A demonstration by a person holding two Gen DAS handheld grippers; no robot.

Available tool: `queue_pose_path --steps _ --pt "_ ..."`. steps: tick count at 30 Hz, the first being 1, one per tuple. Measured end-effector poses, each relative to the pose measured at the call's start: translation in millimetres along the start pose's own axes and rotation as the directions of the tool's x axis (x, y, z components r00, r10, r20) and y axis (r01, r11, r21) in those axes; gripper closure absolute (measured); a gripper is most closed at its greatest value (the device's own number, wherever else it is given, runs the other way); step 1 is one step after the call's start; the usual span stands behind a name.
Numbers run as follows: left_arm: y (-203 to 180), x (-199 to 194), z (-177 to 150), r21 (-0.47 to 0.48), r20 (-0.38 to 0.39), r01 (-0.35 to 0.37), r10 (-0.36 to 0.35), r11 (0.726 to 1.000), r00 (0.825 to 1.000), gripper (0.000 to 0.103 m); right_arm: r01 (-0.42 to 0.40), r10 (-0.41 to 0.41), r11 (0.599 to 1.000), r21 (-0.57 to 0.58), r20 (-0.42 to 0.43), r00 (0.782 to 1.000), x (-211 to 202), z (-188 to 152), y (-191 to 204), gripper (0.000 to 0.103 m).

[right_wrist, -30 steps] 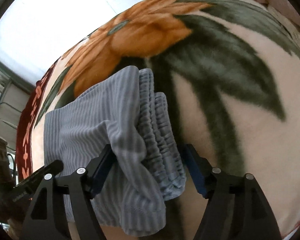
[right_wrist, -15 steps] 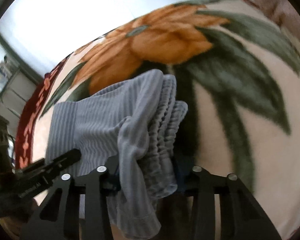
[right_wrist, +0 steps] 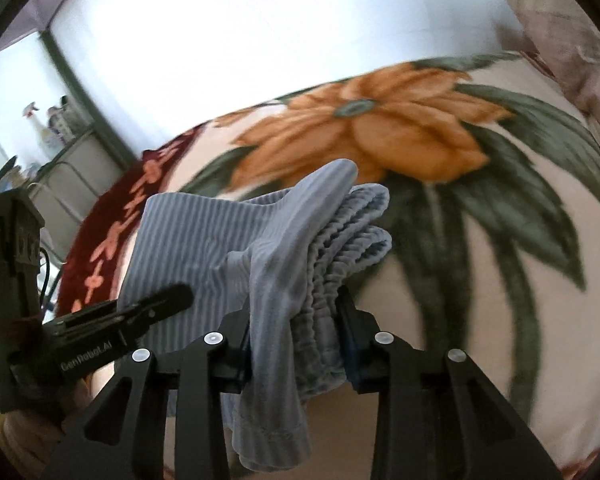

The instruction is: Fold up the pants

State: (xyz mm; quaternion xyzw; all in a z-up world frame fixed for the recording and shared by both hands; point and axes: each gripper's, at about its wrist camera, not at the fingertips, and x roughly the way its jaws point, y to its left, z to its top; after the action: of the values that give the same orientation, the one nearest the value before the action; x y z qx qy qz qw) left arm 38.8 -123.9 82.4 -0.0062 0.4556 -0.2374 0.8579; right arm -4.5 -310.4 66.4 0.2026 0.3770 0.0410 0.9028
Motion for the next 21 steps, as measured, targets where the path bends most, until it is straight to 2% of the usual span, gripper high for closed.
queue_pose_path --steps 4,12,17,21 --pt "31 -33 2 -0.027 0.039 -0.03 0.031 0.999 0.999 0.082 -0.055 0.055 0.998 -0.014 -0.008 0.998 4 0 31 0.068" --pt "93 -88 5 -0.087 0.116 -0.105 0.115 0.991 0.987 0.082 -0.11 0.11 0.983 -0.149 -0.005 0.994 22 15 112 0.068" --pt "125 -90 11 -0.105 0.123 -0.124 0.137 0.987 0.983 0.082 -0.111 0.112 0.971 -0.21 -0.01 0.994 43 18 141 0.068" --pt "147 -70 14 -0.125 0.105 -0.132 0.146 0.983 0.984 0.082 -0.119 0.112 0.973 -0.198 -0.048 0.993 75 16 141 0.068"
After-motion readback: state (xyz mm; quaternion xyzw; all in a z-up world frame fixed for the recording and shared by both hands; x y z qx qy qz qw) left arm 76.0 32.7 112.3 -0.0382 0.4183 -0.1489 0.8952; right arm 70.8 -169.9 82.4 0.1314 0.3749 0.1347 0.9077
